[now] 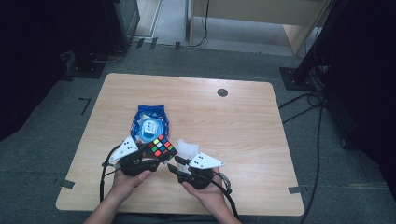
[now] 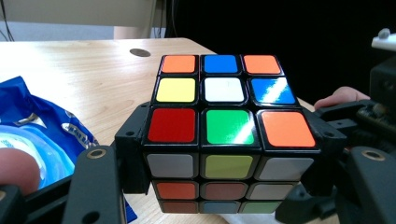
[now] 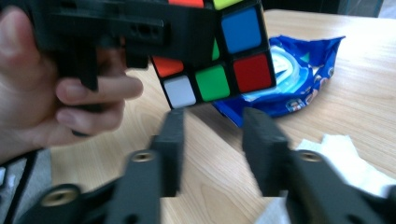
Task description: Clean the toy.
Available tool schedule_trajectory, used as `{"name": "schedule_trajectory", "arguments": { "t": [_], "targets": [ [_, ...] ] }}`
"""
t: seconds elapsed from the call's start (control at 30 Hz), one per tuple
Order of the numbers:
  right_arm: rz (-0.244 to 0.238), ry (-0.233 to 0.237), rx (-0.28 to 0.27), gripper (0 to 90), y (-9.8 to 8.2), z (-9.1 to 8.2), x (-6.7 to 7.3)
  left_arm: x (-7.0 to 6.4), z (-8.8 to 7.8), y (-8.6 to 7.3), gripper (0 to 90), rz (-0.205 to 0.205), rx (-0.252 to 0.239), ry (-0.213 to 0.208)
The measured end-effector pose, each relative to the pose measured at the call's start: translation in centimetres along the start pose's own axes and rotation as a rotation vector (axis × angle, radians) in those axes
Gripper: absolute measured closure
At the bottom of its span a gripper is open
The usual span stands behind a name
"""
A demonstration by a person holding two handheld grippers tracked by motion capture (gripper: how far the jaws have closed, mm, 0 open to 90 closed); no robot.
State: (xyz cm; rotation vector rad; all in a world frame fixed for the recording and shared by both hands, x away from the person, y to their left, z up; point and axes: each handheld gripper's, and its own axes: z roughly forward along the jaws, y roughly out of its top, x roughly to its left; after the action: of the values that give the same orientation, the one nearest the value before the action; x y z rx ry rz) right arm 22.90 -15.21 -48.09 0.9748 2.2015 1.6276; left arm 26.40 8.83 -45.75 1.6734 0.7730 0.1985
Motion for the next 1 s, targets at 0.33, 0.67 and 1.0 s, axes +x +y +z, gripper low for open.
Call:
{"name": "schedule_trajectory", "arguments": {
  "t": [0.33, 0.67, 1.0],
  "targets": [
    [-0.239, -0.165, -0.018, 41.9, -0.4, 1.0, 0.0, -0.8, 0.8, -0.1, 34.3, 0.016, 0.049, -0.048],
    [-0.101, -0.124, -0.003, 50.9, -0.6, 1.1, 1.1, -1.4, 1.1, -0.2, 33.9, 0.036, 0.049, -0.030],
    [0.043, -0.078, 0.001, 48.1, -0.7, 1.0, 1.3, -1.9, 1.7, -0.8, 34.0, 0.081, 0.072, 0.003]
  ]
}}
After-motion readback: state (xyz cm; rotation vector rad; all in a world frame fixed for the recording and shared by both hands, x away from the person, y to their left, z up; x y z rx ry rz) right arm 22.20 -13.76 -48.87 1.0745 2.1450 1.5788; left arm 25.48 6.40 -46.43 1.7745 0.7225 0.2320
